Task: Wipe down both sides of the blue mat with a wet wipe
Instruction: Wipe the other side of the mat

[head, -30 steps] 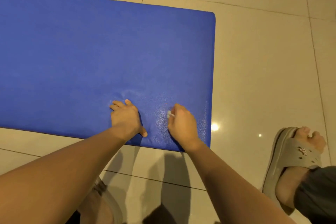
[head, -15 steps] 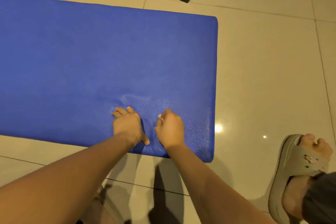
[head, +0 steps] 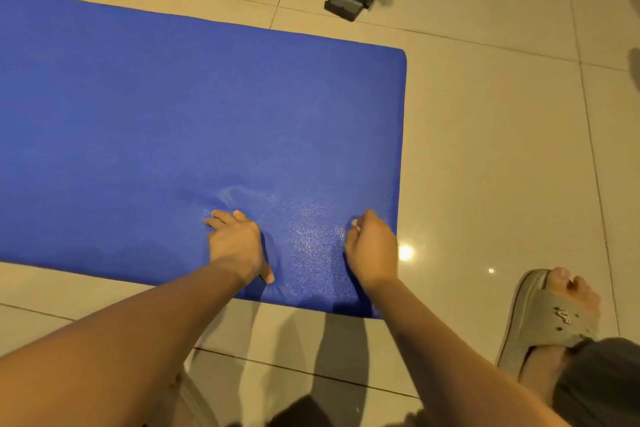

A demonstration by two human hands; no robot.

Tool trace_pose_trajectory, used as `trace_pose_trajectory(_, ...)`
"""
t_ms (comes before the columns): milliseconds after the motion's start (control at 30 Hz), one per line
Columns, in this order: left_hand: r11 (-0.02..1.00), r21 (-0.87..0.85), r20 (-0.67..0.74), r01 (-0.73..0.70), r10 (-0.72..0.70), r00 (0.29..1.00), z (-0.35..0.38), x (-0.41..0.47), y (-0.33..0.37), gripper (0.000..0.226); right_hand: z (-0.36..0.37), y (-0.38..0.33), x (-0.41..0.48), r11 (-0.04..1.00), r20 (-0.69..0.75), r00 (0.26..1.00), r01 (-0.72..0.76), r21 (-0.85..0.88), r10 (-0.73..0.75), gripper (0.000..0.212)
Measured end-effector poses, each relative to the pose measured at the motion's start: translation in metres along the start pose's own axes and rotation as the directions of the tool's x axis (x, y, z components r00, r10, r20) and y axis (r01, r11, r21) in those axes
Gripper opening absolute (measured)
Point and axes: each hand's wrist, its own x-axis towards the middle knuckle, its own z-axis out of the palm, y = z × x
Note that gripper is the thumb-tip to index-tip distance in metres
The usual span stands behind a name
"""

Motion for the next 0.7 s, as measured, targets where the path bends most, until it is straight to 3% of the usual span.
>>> trace_pose_trajectory(100,1.000,0.014,-0.009,0.001,0.000,1.000,0.001,0.000,-0.001,0.156,0.036,-0.043,-0.003,0.993,0.056,0.998,0.028,0.112,-0.035,0.016)
trace_pose_trajectory(267,1.000,0.025,-0.010,-0.002,0.002,1.000,0.002,0.001,-0.001,0.157,0.044,-0.060,0.006,0.977,0.134,0.968,0.215,0.003,-0.214,0.022)
trace_pose_trajectory(500,1.000,0.027,-0.006,0.009,-0.008,1.000,0.001,0.003,0.002,0.157,-0.029,0.040,0.031,0.997,-0.105,0.993,-0.055,-0.054,0.049,0.019)
trace_pose_trajectory(700,1.000,0.022,-0.010,0.007,-0.007,1.000,0.002,0.003,0.000,0.157,0.007,-0.004,0.032,0.992,-0.084,0.994,-0.062,0.114,0.072,0.015)
